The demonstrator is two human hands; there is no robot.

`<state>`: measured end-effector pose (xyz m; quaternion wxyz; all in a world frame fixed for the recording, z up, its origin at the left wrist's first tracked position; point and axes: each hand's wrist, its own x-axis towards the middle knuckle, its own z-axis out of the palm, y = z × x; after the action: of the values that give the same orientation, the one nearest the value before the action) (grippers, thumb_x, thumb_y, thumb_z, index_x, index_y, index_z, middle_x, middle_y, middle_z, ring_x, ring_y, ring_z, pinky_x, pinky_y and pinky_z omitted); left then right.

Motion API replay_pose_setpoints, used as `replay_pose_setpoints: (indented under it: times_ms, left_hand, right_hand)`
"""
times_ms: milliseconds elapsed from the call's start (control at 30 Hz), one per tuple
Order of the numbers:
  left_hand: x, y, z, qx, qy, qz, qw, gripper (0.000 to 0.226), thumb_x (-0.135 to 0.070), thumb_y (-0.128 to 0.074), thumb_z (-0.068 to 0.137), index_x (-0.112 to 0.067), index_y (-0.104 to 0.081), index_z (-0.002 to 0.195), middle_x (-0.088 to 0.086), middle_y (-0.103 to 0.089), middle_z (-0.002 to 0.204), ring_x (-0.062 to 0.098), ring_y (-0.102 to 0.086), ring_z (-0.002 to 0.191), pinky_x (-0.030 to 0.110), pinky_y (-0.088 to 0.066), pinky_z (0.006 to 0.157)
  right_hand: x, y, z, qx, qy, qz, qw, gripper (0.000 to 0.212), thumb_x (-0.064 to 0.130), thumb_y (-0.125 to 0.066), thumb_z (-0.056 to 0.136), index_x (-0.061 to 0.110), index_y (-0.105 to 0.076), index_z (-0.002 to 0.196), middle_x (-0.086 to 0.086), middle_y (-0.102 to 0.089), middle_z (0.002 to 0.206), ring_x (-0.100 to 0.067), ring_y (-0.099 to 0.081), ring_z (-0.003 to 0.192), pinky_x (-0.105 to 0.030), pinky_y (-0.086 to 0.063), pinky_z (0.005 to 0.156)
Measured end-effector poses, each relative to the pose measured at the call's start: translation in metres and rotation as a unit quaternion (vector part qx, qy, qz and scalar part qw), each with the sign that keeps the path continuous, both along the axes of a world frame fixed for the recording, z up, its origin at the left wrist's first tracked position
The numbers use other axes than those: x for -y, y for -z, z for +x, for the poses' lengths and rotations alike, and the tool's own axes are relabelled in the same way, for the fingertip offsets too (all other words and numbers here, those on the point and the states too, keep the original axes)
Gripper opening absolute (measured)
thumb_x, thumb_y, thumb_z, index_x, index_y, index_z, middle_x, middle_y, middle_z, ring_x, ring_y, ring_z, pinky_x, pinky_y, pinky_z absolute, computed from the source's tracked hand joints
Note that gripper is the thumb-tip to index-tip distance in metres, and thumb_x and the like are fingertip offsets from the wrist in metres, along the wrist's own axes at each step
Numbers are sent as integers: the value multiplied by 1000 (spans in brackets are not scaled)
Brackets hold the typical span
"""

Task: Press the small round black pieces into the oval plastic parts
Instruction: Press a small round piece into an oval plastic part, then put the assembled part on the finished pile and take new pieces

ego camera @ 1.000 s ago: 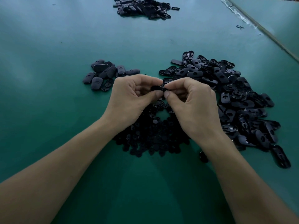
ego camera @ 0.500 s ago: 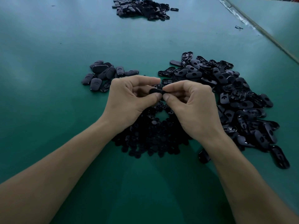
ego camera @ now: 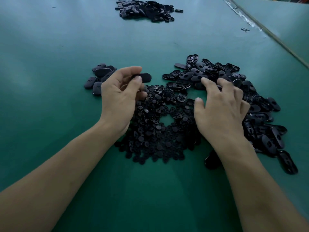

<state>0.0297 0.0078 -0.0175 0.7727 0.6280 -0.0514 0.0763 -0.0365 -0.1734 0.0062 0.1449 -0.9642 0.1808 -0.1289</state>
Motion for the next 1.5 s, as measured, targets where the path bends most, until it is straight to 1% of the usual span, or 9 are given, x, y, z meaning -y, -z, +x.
replay_pose_setpoints:
  times_ms: [167, 333, 433, 500, 700, 900, 1067, 1333, 1500]
  left_hand:
    - [-1, -5, 3, -60, -32, -86, 994, 37, 2, -54, 101, -3, -47, 137, 3, -53, 108, 4, -61, 83, 22, -55, 84]
    - [-4, -7, 5, -82, -25, -104, 991, 21, 7, -55, 97, -12, -45, 97, -4, -43, 78, 3, -46, 71, 24, -50, 91]
    - [-3, -5, 8, -98, -32, -127, 987, 50, 8, -57, 96, 12, -35, 141, -5, -43, 78, 2, -49, 72, 25, -50, 101]
    - [-2, -9, 6, -103, -43, -121, 986, 75, 7, -59, 95, 14, -9, 151, -1, -47, 89, 2, -53, 85, 31, -50, 105]
    - [-2, -6, 5, -88, -55, -94, 990, 83, 5, -62, 93, -6, -13, 160, 17, -28, 159, 16, -52, 128, 23, -54, 92]
    - [-1, -2, 1, -36, -31, -1, 999, 44, -4, -68, 88, -19, -57, 128, 5, -58, 129, 8, -59, 109, 35, -53, 102]
    - [0, -2, -4, 31, 26, 46, 998, 10, -6, -67, 90, -15, -72, 91, -6, -71, 80, 10, -65, 73, 30, -58, 78]
    - [4, -7, -15, 71, 112, 80, 988, 18, -32, -68, 91, -20, -71, 104, 1, -74, 74, 10, -69, 64, 22, -55, 63]
    - [4, -6, -15, 82, 98, 105, 986, 6, -15, -67, 95, -19, -71, 94, 4, -75, 74, 12, -70, 63, 23, -57, 61]
  right_hand:
    - [2, 2, 1, -65, 22, -12, 998, 39, 39, -45, 102, 26, -56, 136, -5, -37, 152, -29, -30, 137, -47, -23, 106]
    - [3, 0, 2, -23, 25, -2, 999, 35, 21, -46, 102, 25, -59, 135, -4, -48, 137, -29, -42, 123, -45, -31, 98]
    - [4, 0, 1, -38, 35, -7, 999, 42, 20, -47, 101, 26, -50, 142, -8, -43, 137, -32, -37, 126, -47, -30, 101]
    - [4, 1, 1, -60, 41, -10, 997, 41, 24, -45, 102, 27, -50, 143, -10, -41, 142, -34, -33, 130, -48, -28, 104]
    - [5, -2, 0, -24, 28, -5, 999, 32, 21, -46, 103, 30, -62, 130, -10, -58, 129, -35, -49, 120, -46, -35, 99]
    - [7, -3, 3, 45, 32, 4, 998, 32, 12, -50, 102, 28, -69, 121, -7, -70, 111, -32, -61, 106, -44, -40, 95]
    - [8, -2, 5, 145, -11, 69, 987, 30, 3, -50, 101, 16, -73, 115, -8, -73, 95, -21, -61, 73, -30, -52, 77]
    - [-14, 1, 5, 298, -198, 152, 921, 18, 3, -61, 96, 9, -73, 108, 6, -71, 95, -10, -71, 84, -26, -57, 79]
    - [-21, 2, 3, 300, -271, 183, 896, 18, -3, -69, 87, 9, -78, 97, 1, -73, 100, -5, -68, 95, -15, -51, 88]
